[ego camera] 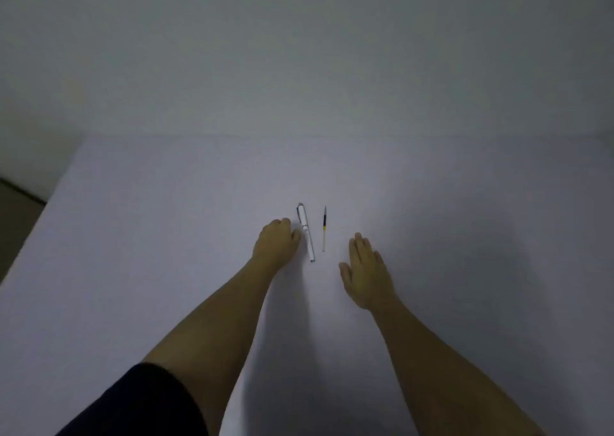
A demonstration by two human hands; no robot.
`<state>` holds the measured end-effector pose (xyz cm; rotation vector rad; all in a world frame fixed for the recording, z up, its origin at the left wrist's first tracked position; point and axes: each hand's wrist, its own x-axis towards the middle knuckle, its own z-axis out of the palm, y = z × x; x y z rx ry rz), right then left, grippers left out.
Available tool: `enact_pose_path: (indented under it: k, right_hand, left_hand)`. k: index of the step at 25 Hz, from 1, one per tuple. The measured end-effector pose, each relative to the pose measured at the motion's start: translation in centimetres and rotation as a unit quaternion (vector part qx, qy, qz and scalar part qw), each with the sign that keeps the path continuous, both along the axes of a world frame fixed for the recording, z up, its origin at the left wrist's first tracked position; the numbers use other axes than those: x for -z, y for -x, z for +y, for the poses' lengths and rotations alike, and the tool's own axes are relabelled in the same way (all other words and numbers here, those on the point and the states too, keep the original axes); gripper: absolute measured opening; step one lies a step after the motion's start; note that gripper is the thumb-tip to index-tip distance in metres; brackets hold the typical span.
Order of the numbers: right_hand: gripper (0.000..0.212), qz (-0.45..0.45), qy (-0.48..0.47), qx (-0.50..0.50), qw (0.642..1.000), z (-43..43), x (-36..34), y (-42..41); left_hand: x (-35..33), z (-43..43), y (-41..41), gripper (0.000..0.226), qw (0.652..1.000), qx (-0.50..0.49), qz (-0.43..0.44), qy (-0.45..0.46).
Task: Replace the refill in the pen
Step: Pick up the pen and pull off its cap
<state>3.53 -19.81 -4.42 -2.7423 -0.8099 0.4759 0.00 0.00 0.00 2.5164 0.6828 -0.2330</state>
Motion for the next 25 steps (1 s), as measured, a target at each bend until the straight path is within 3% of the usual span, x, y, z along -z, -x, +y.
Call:
enact_pose_path:
  k: [10, 17, 21, 25]
  right_hand:
    - [0.061, -0.049, -0.04, 0.032, 0.997, 0.1, 3.7, 0.6]
    - [0.06, 0.003, -0.061, 0.024, 0.998, 0.1, 2.5, 0.0]
    - [0.044, 0.076, -0.236, 0.127, 0.96, 0.5, -2.0, -0.8]
    - [0.025, 0.126, -0.358, 0.186, 0.906, 1.1, -7.5, -1.2]
  left_hand:
    - [3.0, -1.6, -4.8, 0.03, 0.993, -0.115, -0.006, 0.021]
    - [1.6, -0.1, -4.1, 0.021, 0.984, -0.148, -0.021, 0.1]
    - [-1.5, -0.4, -0.8, 0.015, 0.959, -0.099, -0.075, 0.254]
    - [-3.9, -1.8, 3.6, 0.011, 0.967, -0.018, -0.138, 0.213]
